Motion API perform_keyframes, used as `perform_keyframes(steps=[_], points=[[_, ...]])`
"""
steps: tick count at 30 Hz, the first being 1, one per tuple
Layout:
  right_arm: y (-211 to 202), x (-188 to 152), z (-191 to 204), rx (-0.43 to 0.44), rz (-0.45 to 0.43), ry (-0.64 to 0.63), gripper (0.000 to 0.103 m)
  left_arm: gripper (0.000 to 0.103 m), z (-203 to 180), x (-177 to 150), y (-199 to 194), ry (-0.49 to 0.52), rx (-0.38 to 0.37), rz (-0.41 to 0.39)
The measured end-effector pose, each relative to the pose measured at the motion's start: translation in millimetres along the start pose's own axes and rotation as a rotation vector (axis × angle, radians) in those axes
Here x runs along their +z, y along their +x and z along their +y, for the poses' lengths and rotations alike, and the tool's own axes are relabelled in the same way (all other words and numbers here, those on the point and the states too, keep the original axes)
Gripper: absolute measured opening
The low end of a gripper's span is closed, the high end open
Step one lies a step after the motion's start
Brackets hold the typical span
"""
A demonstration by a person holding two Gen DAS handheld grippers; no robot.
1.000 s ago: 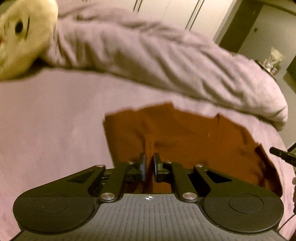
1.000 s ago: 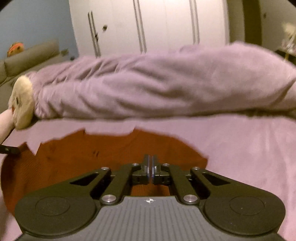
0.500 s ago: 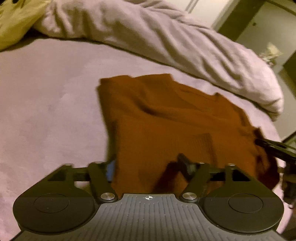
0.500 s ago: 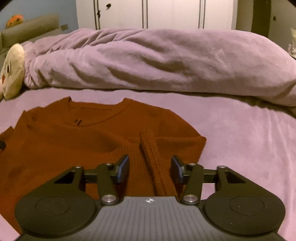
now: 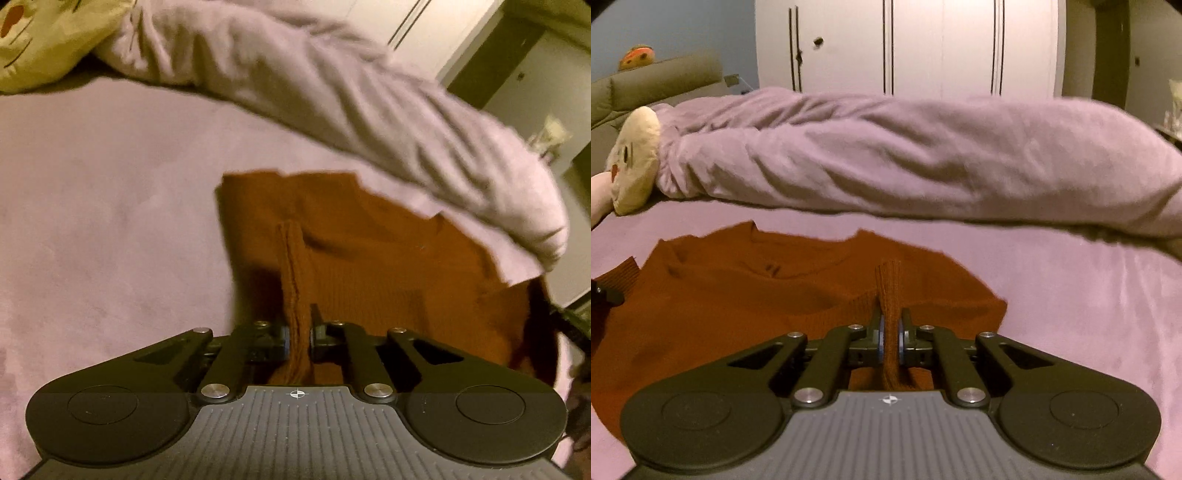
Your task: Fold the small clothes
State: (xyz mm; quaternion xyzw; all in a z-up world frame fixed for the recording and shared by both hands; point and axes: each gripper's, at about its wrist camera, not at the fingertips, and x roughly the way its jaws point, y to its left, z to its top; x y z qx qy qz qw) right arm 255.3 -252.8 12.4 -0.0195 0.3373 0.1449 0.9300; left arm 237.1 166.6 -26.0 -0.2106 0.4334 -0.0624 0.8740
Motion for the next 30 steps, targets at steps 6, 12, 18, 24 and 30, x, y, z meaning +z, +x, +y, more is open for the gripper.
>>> perform_keyframes(steps=[6,12,18,24,30], points=[[-19.8,23.4,-1.0,-0.003,-0.076,0.033,0.005,0.01,-26.7,25.5,-23.2,0.075,0.023,-0.089],[-10.5,55.8,-3.4,-0.068,-0.134,0.034,0.005,0.01,-48.2,70.3,-24.8,0.121,0.069,-0.189],[23.3,85.9,-9.2,-0.143,-0.151,0.018,0.005,0.01,-57.1,104.2,7.1,0.156,0.15,-0.214],[70.9,93.8,-14.3,-0.196,-0.1,0.025,0.005,0.01,-53.4,109.3,52.5,0.152,0.238,-0.182],[112.6,73.3,-18.6,-0.238,-0.014,0.014,0.006,0.021,-46.5,88.8,89.8,0.203,0.348,-0.104]])
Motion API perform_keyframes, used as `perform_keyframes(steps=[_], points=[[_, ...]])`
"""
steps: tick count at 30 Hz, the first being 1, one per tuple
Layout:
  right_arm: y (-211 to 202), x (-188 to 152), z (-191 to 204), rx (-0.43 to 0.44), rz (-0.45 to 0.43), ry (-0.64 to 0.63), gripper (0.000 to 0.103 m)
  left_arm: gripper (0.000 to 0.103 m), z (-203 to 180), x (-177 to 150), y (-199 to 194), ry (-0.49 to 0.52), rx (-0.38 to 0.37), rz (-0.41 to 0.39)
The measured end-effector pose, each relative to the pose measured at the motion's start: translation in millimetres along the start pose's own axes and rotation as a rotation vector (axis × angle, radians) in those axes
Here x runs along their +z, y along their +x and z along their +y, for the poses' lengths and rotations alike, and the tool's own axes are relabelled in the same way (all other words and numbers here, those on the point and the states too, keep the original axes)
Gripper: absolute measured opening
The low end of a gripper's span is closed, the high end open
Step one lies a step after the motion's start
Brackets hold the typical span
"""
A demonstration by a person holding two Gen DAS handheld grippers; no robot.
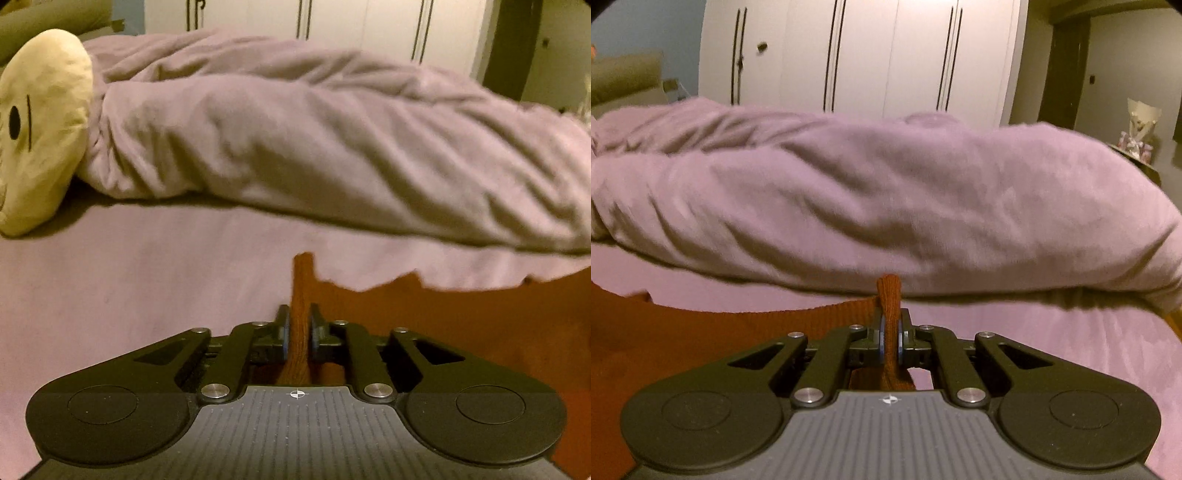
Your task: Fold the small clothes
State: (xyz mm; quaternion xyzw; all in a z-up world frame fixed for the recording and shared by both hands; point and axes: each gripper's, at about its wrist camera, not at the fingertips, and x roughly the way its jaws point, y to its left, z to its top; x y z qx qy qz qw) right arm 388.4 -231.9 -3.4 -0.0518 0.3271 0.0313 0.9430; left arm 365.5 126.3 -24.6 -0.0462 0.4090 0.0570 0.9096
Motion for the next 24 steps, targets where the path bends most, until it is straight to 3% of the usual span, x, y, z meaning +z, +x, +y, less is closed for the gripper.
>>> perform_keyframes(steps=[1,3,6,10,13,18,24], points=[[3.5,-5.1,0.2,-0.006,0.017,-0.001,0.006,0.024,-0.5,-3.5,1.3,0.007,0.011,0.009],[2.7,-13.9,-2.3,-0.02,0.031,0.009,0.008,0.045,0.7,-9.7,-1.4,0.015,0.022,0.012],[-13.3,-26.1,-11.6,-0.009,0.032,0.058,0.014,0.061,4.3,-18.4,-14.3,0.023,0.028,-0.01],[-59.2,-56.3,-35.0,0.039,0.022,0.164,0.027,0.067,10.6,-35.8,-37.0,-0.011,0.02,0.0],[-91.0,-85.9,-49.2,0.069,0.044,0.246,0.043,0.074,13.1,-50.9,-50.6,-0.022,0.02,0.017],[-128.9,-120.4,-60.4,0.1,0.074,0.323,0.043,0.078,12.1,-72.4,-63.9,-0.047,0.02,0.064],[-135.9,-116.5,-54.6,0.109,0.056,0.307,0.043,0.081,2.6,-84.1,-73.8,-0.026,0.024,0.078]])
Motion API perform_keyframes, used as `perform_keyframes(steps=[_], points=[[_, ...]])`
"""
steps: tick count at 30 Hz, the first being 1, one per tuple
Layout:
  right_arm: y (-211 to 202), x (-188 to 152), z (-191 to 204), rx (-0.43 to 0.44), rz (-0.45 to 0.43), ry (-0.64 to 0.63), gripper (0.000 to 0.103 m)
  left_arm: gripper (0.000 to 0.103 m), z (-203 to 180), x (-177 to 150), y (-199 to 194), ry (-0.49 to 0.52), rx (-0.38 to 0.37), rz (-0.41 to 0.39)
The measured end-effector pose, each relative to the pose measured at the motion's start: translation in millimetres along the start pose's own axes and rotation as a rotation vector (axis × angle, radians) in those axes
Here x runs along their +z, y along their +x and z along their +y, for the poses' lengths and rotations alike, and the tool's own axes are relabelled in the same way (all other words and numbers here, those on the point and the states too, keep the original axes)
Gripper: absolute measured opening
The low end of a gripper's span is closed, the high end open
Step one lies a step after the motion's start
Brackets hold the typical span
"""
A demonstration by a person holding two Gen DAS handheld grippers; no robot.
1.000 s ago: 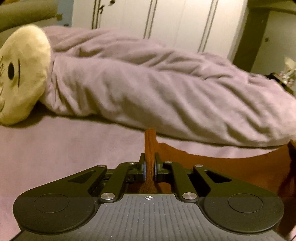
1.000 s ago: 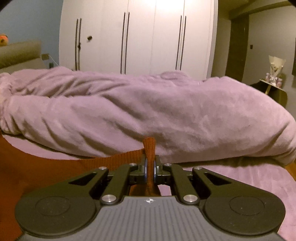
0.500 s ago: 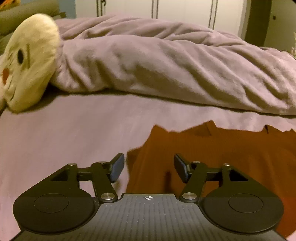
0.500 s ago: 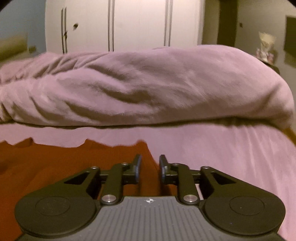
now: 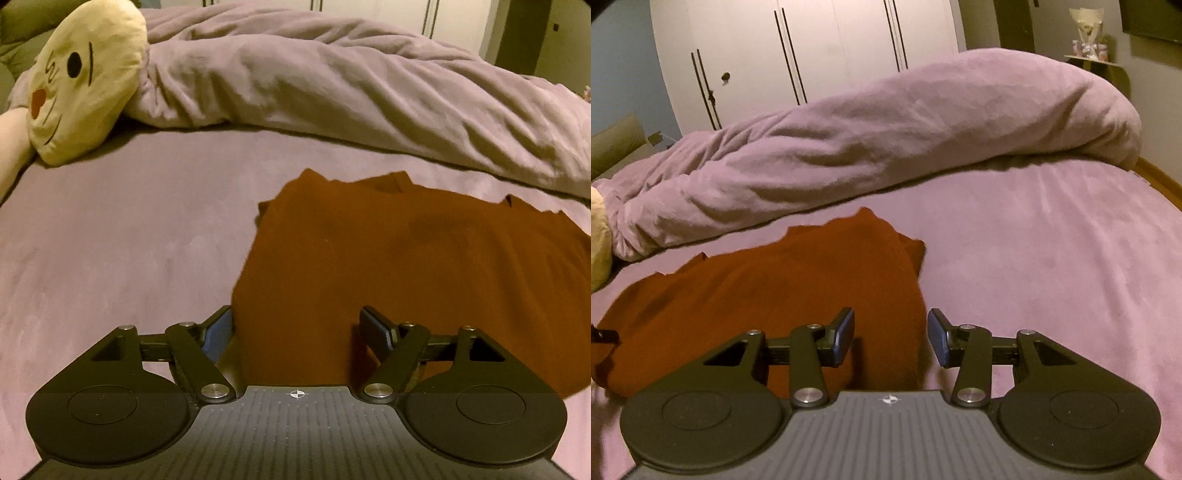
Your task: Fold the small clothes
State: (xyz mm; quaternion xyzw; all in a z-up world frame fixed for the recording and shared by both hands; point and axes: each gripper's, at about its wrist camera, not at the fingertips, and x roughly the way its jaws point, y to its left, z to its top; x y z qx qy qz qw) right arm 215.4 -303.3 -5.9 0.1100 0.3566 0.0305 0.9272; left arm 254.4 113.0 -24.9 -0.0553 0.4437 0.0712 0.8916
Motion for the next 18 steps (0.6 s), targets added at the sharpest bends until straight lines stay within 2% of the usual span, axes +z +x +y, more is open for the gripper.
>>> perform_keyframes(steps=[5,11,16,18], points=[[4.3,-1.0,-3.3,0.012,0.024,0.088,0.043,0.082,-2.8,-7.7,-0.4,-0.01,0.0,0.013],[5.8,-19.3,-13.3,0.006,0.07,0.139,0.043,0.084,-3.2,-14.4,3.3,-0.008,0.001,0.024],[5.7,-24.0,-27.1,0.022,0.084,0.197,0.047,0.087,5.9,-23.7,5.0,-0.052,-0.011,0.034],[5.6,-23.7,-33.6,0.045,0.092,0.24,0.047,0.087,11.2,-28.3,2.8,-0.085,-0.04,0.035]])
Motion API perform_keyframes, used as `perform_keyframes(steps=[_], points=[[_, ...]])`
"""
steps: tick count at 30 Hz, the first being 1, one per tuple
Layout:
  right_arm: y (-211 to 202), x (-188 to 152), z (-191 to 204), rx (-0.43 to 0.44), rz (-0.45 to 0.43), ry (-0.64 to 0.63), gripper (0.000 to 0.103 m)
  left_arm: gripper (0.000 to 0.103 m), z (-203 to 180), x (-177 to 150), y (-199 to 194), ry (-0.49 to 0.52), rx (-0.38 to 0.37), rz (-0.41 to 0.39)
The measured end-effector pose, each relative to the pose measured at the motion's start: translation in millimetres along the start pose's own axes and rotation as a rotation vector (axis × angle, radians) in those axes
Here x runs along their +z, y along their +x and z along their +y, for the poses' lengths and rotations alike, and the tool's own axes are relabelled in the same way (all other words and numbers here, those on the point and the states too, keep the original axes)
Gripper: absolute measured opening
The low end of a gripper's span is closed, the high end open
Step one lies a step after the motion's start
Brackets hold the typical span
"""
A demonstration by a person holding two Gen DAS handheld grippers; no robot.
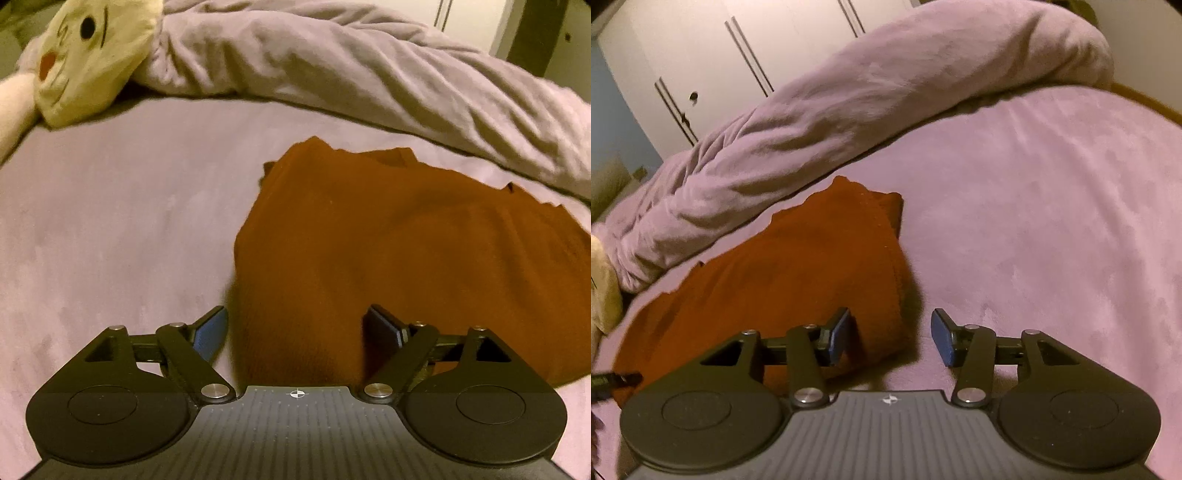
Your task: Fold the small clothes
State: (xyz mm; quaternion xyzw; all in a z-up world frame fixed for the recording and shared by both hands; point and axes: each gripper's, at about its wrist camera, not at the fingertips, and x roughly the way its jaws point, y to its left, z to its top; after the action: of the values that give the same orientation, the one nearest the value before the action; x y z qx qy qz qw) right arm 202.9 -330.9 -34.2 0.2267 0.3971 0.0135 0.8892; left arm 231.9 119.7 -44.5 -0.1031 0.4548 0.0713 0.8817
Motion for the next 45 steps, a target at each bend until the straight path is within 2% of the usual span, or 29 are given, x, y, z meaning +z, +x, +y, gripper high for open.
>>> perform_keyframes(steps=[3,7,9,11,12,13,14,16,18,21,24,26,28,30,31,32,34,39,42,45], points=[[0.9,2.4,-12.0,0.054,0.019,0.092,0.048,0.087,9.5,-6.6,-2.6,-0.06,-0.058,0.005],[7.7,3.1,-31.8,0.173,0.055,0.247,0.048,0.086,17.1,-11.3,-0.8,-0.111,-0.14,0.002],[10.7,2.1,-32.7,0.208,0.072,0.258,0.047,0.082,16.7,-11.8,-0.6,-0.115,-0.164,0.002],[11.7,1.4,-25.1,0.216,0.074,0.203,0.046,0.08,16.3,-10.0,0.9,-0.131,-0.176,0.002],[12.8,0.9,-22.1,0.214,0.077,0.183,0.045,0.076,16.5,-8.9,1.5,-0.14,-0.174,0.001],[15.7,1.2,-19.2,0.214,0.085,0.17,0.04,0.074,17.2,-7.9,2.9,-0.153,-0.169,0.002],[18.7,1.2,-18.3,0.213,0.091,0.171,0.031,0.067,18.5,-6.6,4.4,-0.166,-0.164,0.005],[22.0,2.2,-15.9,0.204,0.088,0.168,0.021,0.057,21.0,-5.0,6.0,-0.185,-0.172,0.005],[20.5,3.3,-10.7,0.192,0.072,0.145,0.016,0.036,21.4,-2.8,4.2,-0.176,-0.176,-0.002],[8.4,5.0,6.1,0.135,0.01,0.032,0.012,0.025,21.2,3.9,-5.9,-0.139,-0.184,-0.022],[-5.4,10.0,18.7,0.094,-0.05,-0.046,0.012,0.021,24.0,9.9,-17.4,-0.132,-0.19,-0.045],[-7.3,7.9,20.4,0.044,-0.069,-0.076,0.011,0.02,26.0,8.6,-18.2,-0.123,-0.175,-0.037],[4.1,0.3,18.7,-0.014,-0.025,-0.111,0.012,0.02,27.9,3.0,-10.0,-0.101,-0.143,0.003],[12.3,-7.0,18.2,-0.039,0.009,-0.161,0.015,0.031,29.7,-2.7,-7.3,-0.091,-0.12,0.019],[11.0,-7.9,17.3,-0.038,0.009,-0.166,0.022,0.035,30.6,-3.9,-9.4,-0.082,-0.113,0.006],[6.7,-5.3,14.2,-0.027,0.004,-0.145,0.029,0.042,31.1,-4.0,-11.8,-0.076,-0.105,-0.003],[-4.3,2.6,1.5,0.005,-0.022,-0.071,0.031,0.042,33.1,-4.0,-15.9,-0.087,-0.113,0.0],[-17.1,27.6,-22.1,0.066,-0.067,0.004,0.031,0.042,32.8,-7.0,-29.0,-0.098,-0.149,-0.008],[-5.4,37.0,-27.7,0.136,-0.041,0.019,0.031,0.049,30.4,-10.2,-31.0,-0.088,-0.145,-0.002],[15.9,41.4,-30.2,0.219,0.034,0.041,0.032,0.051,30.6,-9.3,-29.4,-0.097,-0.136,0.01]])
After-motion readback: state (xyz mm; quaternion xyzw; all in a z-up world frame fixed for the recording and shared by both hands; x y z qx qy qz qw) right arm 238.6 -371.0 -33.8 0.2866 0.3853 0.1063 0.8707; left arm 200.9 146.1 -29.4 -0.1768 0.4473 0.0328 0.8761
